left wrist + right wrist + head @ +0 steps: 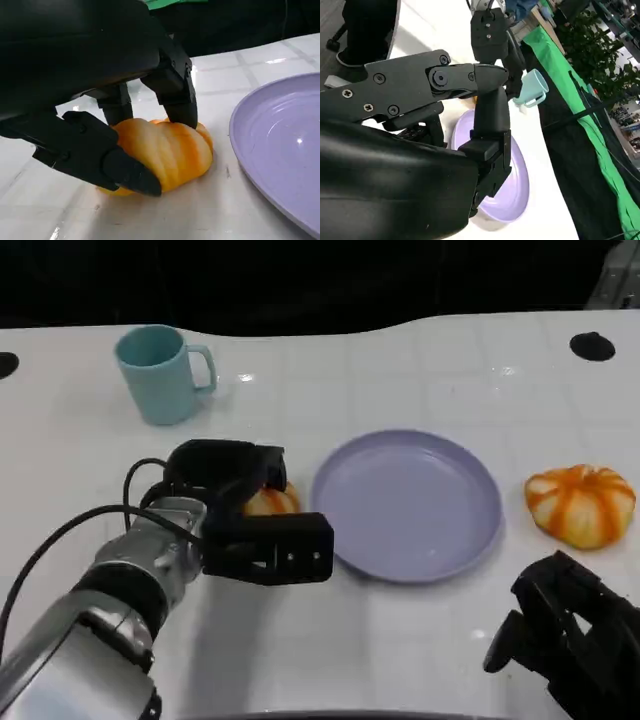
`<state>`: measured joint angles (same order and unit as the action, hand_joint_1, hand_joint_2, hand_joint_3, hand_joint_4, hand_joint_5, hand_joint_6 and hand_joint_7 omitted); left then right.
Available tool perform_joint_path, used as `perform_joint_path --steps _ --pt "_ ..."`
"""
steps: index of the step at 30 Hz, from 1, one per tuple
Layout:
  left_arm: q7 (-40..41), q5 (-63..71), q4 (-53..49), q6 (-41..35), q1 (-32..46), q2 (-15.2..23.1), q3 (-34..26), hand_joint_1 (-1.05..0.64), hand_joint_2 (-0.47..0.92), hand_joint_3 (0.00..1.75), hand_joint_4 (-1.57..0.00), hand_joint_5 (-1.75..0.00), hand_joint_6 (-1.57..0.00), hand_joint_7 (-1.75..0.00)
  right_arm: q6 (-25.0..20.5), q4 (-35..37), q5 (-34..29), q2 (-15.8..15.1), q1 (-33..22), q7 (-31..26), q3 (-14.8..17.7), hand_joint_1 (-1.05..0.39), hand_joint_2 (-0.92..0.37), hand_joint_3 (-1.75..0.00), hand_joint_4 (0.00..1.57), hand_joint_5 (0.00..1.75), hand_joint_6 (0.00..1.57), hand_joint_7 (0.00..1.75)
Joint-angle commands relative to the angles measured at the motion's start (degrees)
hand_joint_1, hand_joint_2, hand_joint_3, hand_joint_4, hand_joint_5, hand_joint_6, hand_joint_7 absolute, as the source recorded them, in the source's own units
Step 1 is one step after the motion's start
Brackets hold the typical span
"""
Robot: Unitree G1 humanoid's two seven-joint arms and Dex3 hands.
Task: Grasp the bread from the table and place it into the plate.
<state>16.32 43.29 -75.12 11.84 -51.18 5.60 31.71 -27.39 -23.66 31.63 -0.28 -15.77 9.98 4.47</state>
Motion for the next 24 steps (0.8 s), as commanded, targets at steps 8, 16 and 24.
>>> perform_joint_path --steps 8,16,24 --pt "5.91 -5.17 0.49 0.3 0.6 0.69 -4.79 -0.17 0.82 0.49 -0.83 -1.75 -0.57 -1.74 0.02 -0.33 0.16 -0.97 0.27 0.1 0.73 -0.51 -0.92 -0.29 0.61 1.75 0.45 1.66" --pt "4.76 -11.49 2.36 0.94 -1.31 -0.17 -10.51 -0.12 0.71 0.78 -0.88 -1.75 -0.59 -1.75 0.18 0.16 0.07 -0.75 0.48 -0.03 0.84 -0.51 -0.92 -0.28 0.6 1.75 0.43 1.67" --pt "3.25 -12.68 5.44 6.54 -2.78 -0.83 -11.07 -0.12 0.52 1.07 -0.93 -1.75 -0.71 -1.75 0.52 0.57 0.14 -0.55 0.49 0.28 0.78 -0.51 -0.92 -0.26 0.62 1.75 0.45 1.66"
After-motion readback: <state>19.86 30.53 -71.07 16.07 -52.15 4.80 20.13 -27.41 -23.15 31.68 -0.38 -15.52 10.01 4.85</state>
